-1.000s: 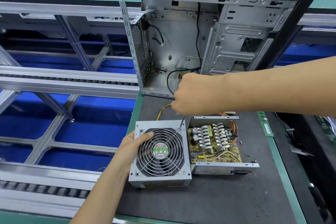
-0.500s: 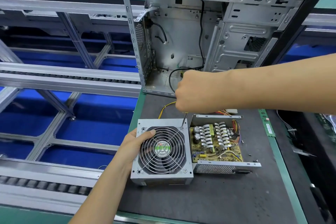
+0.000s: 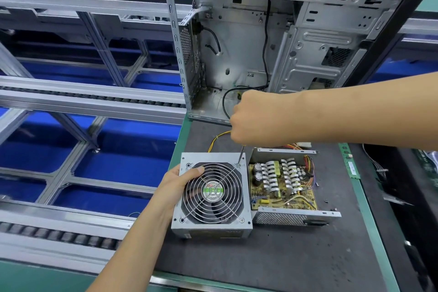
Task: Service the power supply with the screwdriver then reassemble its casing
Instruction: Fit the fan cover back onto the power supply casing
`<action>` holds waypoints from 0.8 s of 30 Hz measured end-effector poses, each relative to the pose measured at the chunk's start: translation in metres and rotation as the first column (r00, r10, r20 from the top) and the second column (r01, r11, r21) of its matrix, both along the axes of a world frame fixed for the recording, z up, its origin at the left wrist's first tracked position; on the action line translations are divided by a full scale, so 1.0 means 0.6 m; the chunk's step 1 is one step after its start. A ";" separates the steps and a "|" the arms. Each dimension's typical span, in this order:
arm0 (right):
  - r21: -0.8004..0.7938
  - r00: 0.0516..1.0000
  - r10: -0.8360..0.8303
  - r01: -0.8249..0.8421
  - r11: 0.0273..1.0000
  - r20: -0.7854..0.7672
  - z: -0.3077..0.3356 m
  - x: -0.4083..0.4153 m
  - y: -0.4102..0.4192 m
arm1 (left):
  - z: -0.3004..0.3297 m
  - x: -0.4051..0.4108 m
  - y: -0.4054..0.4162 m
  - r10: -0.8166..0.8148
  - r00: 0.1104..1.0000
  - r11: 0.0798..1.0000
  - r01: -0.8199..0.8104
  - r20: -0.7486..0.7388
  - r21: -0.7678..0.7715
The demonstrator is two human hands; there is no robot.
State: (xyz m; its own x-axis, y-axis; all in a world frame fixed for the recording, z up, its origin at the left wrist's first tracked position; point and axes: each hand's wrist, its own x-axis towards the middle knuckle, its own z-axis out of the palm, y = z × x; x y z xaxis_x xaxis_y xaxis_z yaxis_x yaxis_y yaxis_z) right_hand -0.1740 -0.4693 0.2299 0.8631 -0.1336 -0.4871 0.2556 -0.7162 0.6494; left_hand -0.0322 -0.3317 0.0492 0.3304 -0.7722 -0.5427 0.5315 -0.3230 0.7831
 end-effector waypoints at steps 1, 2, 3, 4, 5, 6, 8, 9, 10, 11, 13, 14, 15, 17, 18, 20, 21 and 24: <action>0.010 1.000 -0.027 0.028 1.000 -0.007 -0.002 0.000 0.000 | -0.001 0.001 0.000 0.000 1.000 1.000 0.000 0.006 0.004; 0.022 0.996 -0.081 0.082 0.996 -0.020 -0.006 0.001 0.001 | -0.001 0.001 0.000 0.000 1.000 1.000 0.000 0.007 0.004; 0.058 0.993 -0.115 0.116 0.992 -0.022 -0.010 0.001 0.002 | -0.001 0.001 0.000 -0.001 1.000 1.000 0.001 0.005 0.003; 0.095 0.990 -0.142 0.143 0.985 -0.019 -0.013 0.002 0.000 | -0.002 0.001 -0.001 -0.004 1.000 1.000 0.004 0.002 0.000; 0.121 0.991 -0.136 0.137 0.983 -0.011 -0.011 0.003 0.001 | -0.002 0.001 -0.001 -0.007 1.000 1.000 0.007 -0.002 -0.003; 0.140 0.991 -0.133 0.134 0.981 -0.016 -0.011 0.005 -0.002 | -0.002 0.002 -0.001 -0.007 1.000 1.000 0.007 -0.009 -0.005; 0.146 0.993 -0.116 0.116 0.982 -0.012 -0.003 0.008 0.000 | -0.004 0.003 -0.001 -0.014 1.000 1.000 0.013 -0.019 -0.010; 0.148 0.995 -0.098 0.097 0.984 -0.002 0.000 0.009 0.002 | -0.005 0.003 -0.001 -0.018 0.999 1.000 0.017 -0.027 -0.016; 0.122 0.996 -0.092 0.094 0.988 -0.017 0.005 0.009 0.005 | -0.005 0.003 -0.001 -0.022 0.999 1.000 0.021 -0.040 -0.023; 0.090 0.997 -0.077 0.079 0.993 -0.025 0.009 0.010 0.009 | -0.005 0.003 0.000 -0.029 0.998 0.999 0.027 -0.054 -0.032; 0.041 0.998 -0.039 0.041 0.998 -0.039 0.011 0.007 0.013 | -0.005 0.003 0.001 -0.056 0.995 0.998 0.053 -0.087 -0.045; 0.027 0.998 -0.042 0.043 0.999 -0.051 0.010 0.004 0.011 | -0.006 0.005 0.001 -0.076 0.991 0.997 0.072 -0.110 -0.042; 0.032 0.996 -0.061 0.063 0.998 -0.060 0.007 0.001 0.009 | -0.008 0.008 0.001 -0.102 0.986 0.995 0.098 -0.135 -0.036; 0.059 0.992 -0.107 0.111 0.992 -0.068 -0.001 -0.005 0.006 | -0.009 0.018 0.001 -0.156 0.968 0.987 0.159 -0.195 -0.004; 0.092 0.989 -0.128 0.134 0.987 -0.069 -0.002 -0.009 0.005 | -0.010 0.022 0.000 -0.176 0.957 0.982 0.186 -0.231 0.019; 0.100 0.990 -0.120 0.127 0.987 -0.069 0.003 -0.013 0.005 | -0.014 0.029 -0.004 -0.189 0.944 0.978 0.206 -0.272 0.035; 0.095 0.992 -0.108 0.114 0.989 -0.063 0.002 -0.015 0.001 | -0.016 0.030 -0.009 -0.174 0.939 0.982 0.188 -0.298 0.021; 0.080 0.994 -0.096 0.100 0.992 -0.052 0.003 -0.015 0.002 | -0.023 0.029 -0.023 -0.148 0.884 0.989 0.132 -0.443 -0.067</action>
